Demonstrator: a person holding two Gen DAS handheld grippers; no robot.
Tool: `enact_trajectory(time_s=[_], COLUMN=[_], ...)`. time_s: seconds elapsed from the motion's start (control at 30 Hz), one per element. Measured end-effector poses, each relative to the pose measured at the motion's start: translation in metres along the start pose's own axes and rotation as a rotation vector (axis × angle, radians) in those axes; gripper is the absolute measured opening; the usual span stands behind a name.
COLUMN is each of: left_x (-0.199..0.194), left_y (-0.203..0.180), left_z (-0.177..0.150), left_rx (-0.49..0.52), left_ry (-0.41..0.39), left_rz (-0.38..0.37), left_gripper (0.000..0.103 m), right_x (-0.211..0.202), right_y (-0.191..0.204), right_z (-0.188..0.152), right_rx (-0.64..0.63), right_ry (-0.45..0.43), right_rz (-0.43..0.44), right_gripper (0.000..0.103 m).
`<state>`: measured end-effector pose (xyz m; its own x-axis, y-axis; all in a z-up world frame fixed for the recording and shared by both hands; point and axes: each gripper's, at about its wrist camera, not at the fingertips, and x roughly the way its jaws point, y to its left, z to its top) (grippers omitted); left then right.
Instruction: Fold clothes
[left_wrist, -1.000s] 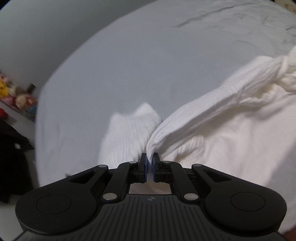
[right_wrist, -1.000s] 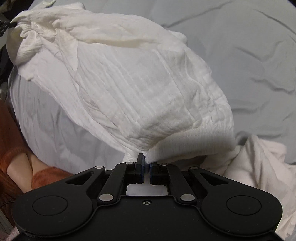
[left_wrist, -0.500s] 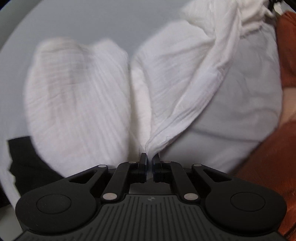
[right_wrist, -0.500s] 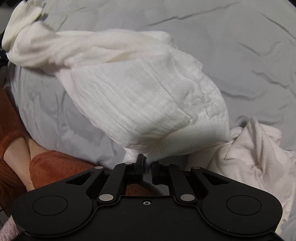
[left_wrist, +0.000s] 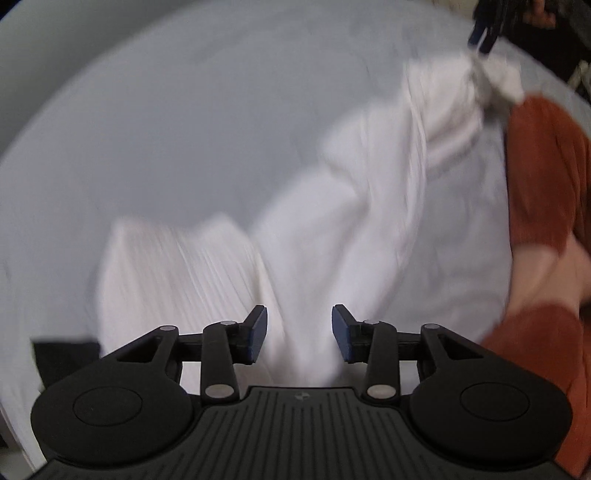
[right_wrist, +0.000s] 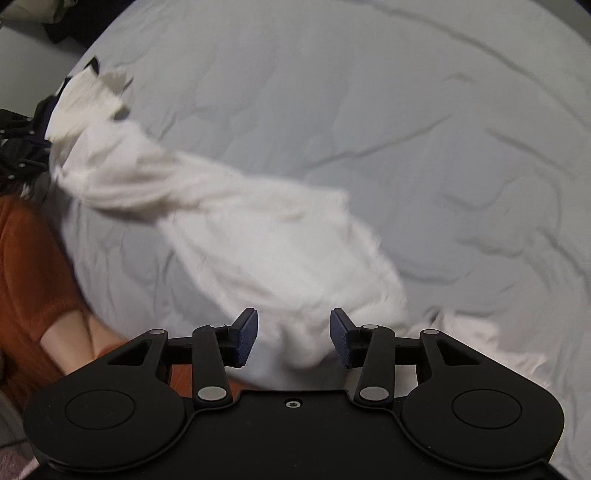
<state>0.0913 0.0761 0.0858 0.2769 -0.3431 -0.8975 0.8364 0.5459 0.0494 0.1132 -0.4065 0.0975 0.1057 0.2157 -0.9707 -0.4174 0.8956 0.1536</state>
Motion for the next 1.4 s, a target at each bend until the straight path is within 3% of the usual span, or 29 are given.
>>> enact_trajectory(time_s=[0.07,0.17,0.23,0.27,0.47,0.53,0.67,0.7,0.73,0.83,0.93,1.17,1.4], left_x=[0.006,0.04,0.065,0.075,0.105,0.105,0.094,0.086,0.08,0.048,0.021,-0.028,-0.042], left_y=[-0.003,-0.009,-0.009,-0.008,0.012,0.016,0.034,0.041,0.046,0.072,0.091,0.132,0.162], left_z=[0.012,0.021,0.026,0.027,0.024,0.025,0.03,0.031,0.032,0.035,0.037,0.048,0.084], left_rx=[0.013,0.085,0.104,0.1,0.006,-0.01,-0.108,-0.15,-0.178,-0.293,-0.332,-0.427,-0.514], left_ry=[0.015,0.105,0.166,0.189,0.243,0.242,0.191,0.165,0.147,0.072,0.028,-0.021,-0.121], left_rz=[0.076,0.156,0.19,0.201,0.221,0.223,0.247,0.257,0.269,0.343,0.431,0.664,0.795], left_gripper=[0.046,0.044,0.028,0.027,0.02,0.011,0.004,0.003,0.003,0.003,0.003,0.003,0.003], right_x=[-0.003,-0.002,0.003,0.009,0.056,0.071,0.1,0.104,0.106,0.103,0.08,-0.006,-0.062], right_y=[-0.004,-0.014,-0.022,-0.028,-0.053,-0.058,-0.062,-0.062,-0.059,-0.048,-0.047,-0.061,-0.086], right_z=[0.011,0.025,0.035,0.042,0.057,0.059,0.059,0.058,0.056,0.051,0.048,0.05,0.067], right_rx=[0.001,0.013,0.029,0.045,0.076,0.08,0.104,0.11,0.108,0.066,0.064,0.106,0.193], right_ry=[-0.058,-0.119,-0.155,-0.17,-0.096,-0.078,-0.046,-0.039,-0.031,-0.027,-0.068,-0.276,-0.445], right_rz=[-0.046,-0.085,-0.106,-0.114,-0.04,-0.009,0.055,0.071,0.085,0.078,0.04,-0.097,-0.286], right_gripper=[0.042,0.042,0.042,0.042,0.042,0.042,0.04,0.03,0.011,0.006,0.005,0.004,0.004])
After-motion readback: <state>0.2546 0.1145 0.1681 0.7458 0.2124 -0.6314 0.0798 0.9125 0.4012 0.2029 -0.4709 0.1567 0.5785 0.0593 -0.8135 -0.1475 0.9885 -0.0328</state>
